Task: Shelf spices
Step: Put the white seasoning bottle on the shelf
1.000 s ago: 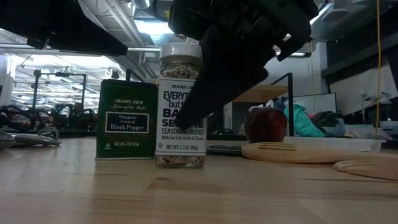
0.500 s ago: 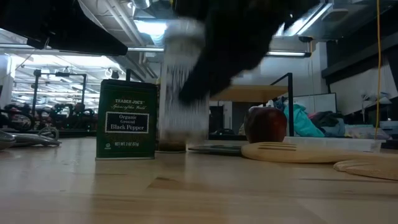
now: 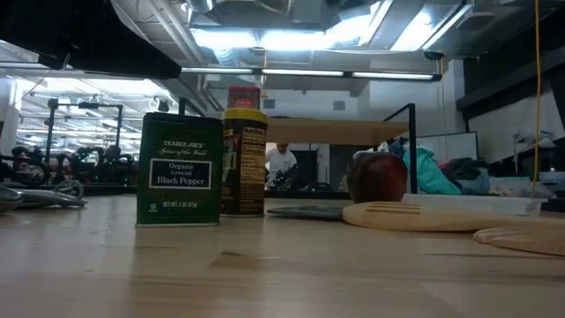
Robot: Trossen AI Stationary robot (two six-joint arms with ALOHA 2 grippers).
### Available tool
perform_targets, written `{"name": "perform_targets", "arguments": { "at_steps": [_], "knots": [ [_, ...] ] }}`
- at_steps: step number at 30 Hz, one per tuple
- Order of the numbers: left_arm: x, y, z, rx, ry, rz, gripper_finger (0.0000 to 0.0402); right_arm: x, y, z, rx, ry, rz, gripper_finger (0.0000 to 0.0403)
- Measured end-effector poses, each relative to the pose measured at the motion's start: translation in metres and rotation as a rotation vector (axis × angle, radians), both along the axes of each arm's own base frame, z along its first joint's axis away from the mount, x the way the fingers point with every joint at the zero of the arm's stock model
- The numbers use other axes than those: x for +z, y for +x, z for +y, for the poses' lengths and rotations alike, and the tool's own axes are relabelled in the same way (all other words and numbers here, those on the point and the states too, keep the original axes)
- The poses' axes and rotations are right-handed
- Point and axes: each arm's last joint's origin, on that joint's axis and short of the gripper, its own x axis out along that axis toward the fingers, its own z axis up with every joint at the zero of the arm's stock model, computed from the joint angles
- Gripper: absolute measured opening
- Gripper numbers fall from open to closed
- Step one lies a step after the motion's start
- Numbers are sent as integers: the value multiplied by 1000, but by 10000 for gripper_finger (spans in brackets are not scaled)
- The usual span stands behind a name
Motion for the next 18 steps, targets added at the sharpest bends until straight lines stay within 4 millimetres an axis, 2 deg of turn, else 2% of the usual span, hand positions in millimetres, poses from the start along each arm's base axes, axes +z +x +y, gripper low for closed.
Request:
{"name": "perform_targets", "arguments": {
  "at_steps": [3,6,13,18],
  "knots": [
    [0,0,0,1,-5,-4,239,16,-10,-35,-101,-67,-40,202],
    [0,0,0,1,-5,-3,239,23,-16,-74,-195,-85,-50,202],
    [0,0,0,1,-4,-3,239,18,-29,-164,-267,-26,-37,202],
    [0,0,0,1,1,1,239,5,-35,-204,-279,41,-12,202]
  ]
}}
